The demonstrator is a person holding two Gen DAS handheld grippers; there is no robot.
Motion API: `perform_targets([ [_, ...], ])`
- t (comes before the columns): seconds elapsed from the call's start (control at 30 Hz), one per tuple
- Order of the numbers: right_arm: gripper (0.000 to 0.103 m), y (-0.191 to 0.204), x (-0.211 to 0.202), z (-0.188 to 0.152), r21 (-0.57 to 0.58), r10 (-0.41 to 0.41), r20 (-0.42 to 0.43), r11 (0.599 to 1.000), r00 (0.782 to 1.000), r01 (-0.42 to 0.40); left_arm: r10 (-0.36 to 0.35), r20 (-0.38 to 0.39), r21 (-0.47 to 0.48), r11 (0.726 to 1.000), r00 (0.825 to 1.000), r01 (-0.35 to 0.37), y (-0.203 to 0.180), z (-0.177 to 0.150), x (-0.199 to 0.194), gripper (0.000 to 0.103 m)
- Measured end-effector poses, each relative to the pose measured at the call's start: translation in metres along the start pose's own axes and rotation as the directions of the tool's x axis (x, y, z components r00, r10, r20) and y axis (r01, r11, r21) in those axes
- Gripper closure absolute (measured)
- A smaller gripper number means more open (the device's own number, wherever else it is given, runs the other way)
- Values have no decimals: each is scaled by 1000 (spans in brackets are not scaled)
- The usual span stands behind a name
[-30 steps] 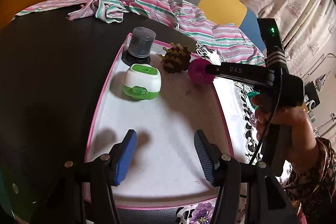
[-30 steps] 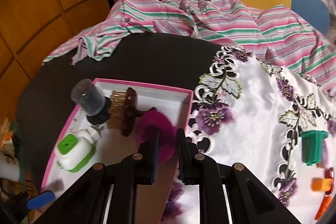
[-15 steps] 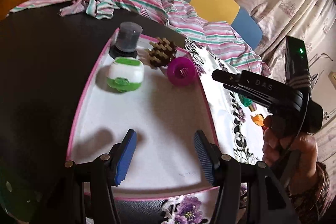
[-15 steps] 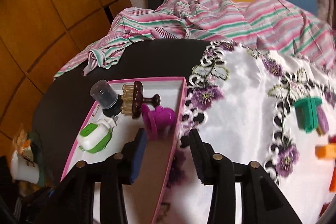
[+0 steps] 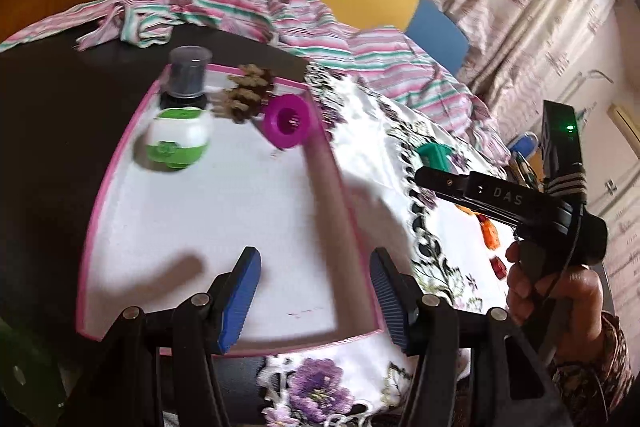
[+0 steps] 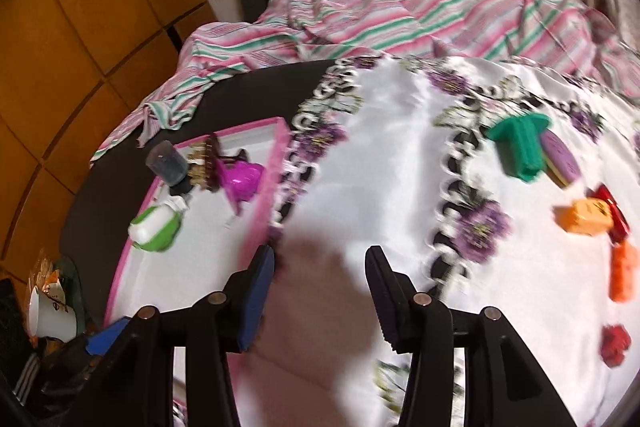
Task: Organize rigid objects
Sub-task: 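Move the right tool to the orange L-block while the left tool approaches the red puzzle piece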
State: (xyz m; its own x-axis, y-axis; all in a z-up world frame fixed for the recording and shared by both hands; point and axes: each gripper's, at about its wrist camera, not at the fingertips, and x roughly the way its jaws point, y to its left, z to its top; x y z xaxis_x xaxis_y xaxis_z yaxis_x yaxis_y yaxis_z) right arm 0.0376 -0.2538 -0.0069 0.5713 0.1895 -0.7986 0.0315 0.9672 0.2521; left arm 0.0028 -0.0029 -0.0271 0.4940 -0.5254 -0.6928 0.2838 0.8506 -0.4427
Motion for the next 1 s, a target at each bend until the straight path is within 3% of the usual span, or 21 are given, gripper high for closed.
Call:
perform_targets([
  [0.37, 54, -90, -35, -25, 220, -131, -10, 967, 991, 130, -31, -40, 104, 994, 999, 35, -37, -11, 6, 46],
  [0.47, 54, -127, -54, -33, 362, -234, -29, 904, 972, 229, -36, -38, 116, 992, 999, 40, -42, -13, 5, 46],
  [0.53, 54, -161, -66, -39, 490, -289, -74, 823, 954, 287, -40, -40, 119, 992, 998, 44, -44, -14, 5, 46],
  [0.6, 54, -196, -74, -47, 598, -311, -122, 735, 942, 320, -41, -45, 122, 991, 998, 46, -47, -14, 6, 46],
  [0.67, 54, -224, -76, -52, 647, -323, -179, 673, 930, 358, -41, -47, 128, 991, 998, 47, -48, -15, 5, 46],
  [0.77, 54, -250, -73, -60, 685, -300, -234, 624, 925, 376, -44, -51, 133, 990, 998, 50, -50, -16, 5, 46],
  [0.87, 55, -247, -71, -52, 658, -292, -230, 656, 928, 369, -44, -53, 127, 991, 998, 50, -49, -16, 7, 46],
  [0.97, 55, -227, -59, -40, 632, -194, -205, 722, 959, 281, -46, -58, 122, 991, 997, 53, -50, -17, 8, 46],
  [1.0, 55, -219, -53, -36, 624, -122, -183, 752, 975, 212, -46, -59, 124, 991, 997, 53, -50, -17, 8, 46],
])
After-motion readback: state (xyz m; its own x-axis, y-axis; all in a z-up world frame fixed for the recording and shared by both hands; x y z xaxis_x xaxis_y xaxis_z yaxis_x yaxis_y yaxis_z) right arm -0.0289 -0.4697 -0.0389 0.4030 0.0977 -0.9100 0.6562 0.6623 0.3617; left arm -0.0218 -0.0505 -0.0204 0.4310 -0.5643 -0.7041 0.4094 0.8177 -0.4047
